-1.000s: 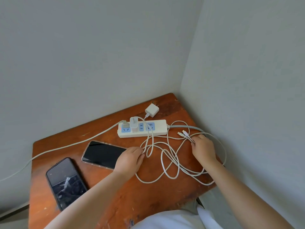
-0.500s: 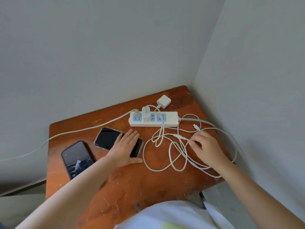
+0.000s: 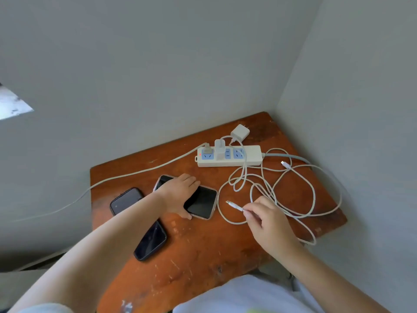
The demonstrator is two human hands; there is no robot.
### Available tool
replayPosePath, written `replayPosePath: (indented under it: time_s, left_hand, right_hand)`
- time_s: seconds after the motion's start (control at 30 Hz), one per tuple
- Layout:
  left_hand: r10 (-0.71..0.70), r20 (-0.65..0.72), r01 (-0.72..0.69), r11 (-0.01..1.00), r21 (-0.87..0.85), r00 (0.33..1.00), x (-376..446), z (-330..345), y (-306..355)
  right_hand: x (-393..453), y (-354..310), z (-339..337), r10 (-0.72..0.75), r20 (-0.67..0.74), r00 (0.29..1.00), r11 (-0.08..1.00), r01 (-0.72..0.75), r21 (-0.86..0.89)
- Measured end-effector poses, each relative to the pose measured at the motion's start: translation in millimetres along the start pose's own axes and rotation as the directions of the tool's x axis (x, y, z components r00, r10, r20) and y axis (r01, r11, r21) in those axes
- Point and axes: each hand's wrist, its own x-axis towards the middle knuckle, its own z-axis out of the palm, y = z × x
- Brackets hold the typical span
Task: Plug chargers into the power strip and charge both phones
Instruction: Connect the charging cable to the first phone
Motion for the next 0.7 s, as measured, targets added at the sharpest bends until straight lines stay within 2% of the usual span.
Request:
replayPosePath:
  time_s: [0.1,0.17,0.33,0.53,0.7]
  left_hand:
    - [0.091,-0.069,-0.084,0.992,0.099,0.993,-14.5,9.0,1.7]
    - [0.132,-0.114,-0.119,0.987,0.111,0.985,-24.1,16.2,0.3]
    - [0.179,-0.186,-0.166,0.982,0.084,0.966,-40.0,22.1,-1.6]
    - [0.148,-0.131,-0.148,0.989,0.009,0.980,-41.1,11.2,-5.0]
    - [0.159,-0.115,-0.159,0.987,0.010,0.981,-38.4,4.4,-6.0]
  right_hand:
    - [-5.7,-3.1,20.1,0.136,-0.052,0.989,0.990,-0.138,-0.040]
    - [-11.4,-5.7,34.2,0.165,-0.060,0.984,0.984,-0.168,-0.054]
    - [-28.6,-20.7,59.3,0.132,-0.088,0.987,0.976,-0.145,-0.161]
    - [-32.8,-32.8,67.6,0.036,-0.246,0.969,0.960,-0.102,-0.262]
    - [-27.2,-38.8,71.1,0.063,-0.324,0.944,0.941,-0.164,-0.296]
